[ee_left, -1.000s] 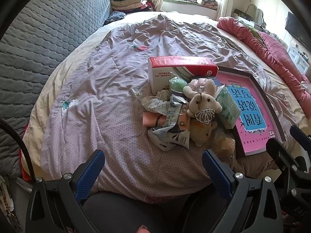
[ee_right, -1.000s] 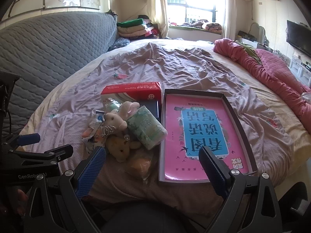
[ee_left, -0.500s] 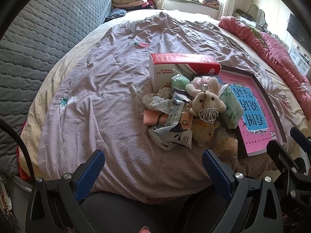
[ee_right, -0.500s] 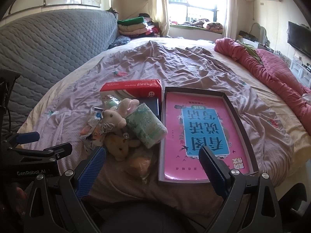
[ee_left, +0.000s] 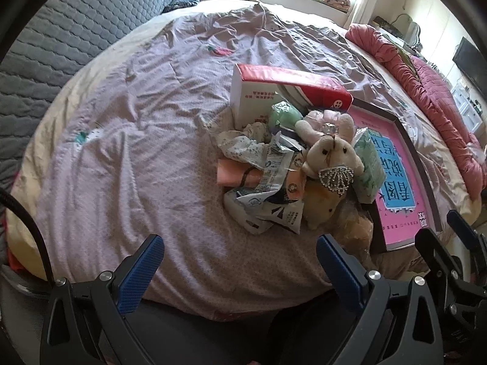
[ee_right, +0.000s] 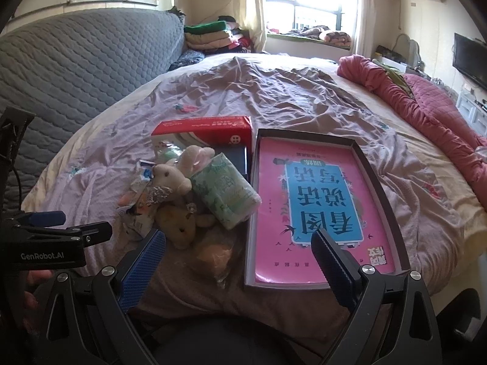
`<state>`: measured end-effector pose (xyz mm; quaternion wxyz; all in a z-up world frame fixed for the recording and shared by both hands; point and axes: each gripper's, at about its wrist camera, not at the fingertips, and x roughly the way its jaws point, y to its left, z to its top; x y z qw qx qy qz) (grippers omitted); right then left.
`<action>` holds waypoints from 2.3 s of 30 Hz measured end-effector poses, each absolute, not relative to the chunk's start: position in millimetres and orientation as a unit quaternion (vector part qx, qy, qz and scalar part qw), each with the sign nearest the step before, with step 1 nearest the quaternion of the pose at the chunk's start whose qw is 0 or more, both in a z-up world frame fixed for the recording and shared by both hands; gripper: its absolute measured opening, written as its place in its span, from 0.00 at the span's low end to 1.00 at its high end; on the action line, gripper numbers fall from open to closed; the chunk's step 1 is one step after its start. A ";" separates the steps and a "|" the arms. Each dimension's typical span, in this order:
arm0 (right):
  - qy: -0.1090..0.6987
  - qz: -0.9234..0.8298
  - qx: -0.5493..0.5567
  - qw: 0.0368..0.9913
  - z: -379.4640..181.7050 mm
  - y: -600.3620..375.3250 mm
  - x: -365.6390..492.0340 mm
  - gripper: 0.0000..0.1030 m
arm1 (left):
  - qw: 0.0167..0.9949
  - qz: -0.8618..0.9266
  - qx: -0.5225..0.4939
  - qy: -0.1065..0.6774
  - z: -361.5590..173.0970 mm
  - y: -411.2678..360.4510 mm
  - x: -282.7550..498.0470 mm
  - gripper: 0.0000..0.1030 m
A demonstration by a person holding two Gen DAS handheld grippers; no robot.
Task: Organize soft objects
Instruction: 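Grasp the white snack packet with the left tool while the right tool grasps the green tissue pack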
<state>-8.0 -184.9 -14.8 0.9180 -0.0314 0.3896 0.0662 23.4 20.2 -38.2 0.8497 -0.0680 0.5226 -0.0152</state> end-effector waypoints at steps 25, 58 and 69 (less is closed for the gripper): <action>0.428 0.153 -0.190 0.870 -73.9 -159.9 95.5 0.94 | 0.831 -0.054 -0.022 0.553 -74.4 -0.3 85.2 0.90; 0.401 0.166 0.043 0.900 -13.4 -222.3 66.9 0.51 | 0.846 -0.112 -0.110 0.509 -23.8 28.2 84.0 0.42; 0.375 0.149 0.063 0.913 6.4 -247.2 58.0 0.51 | 0.866 -0.114 -0.112 0.474 12.6 23.4 81.1 0.39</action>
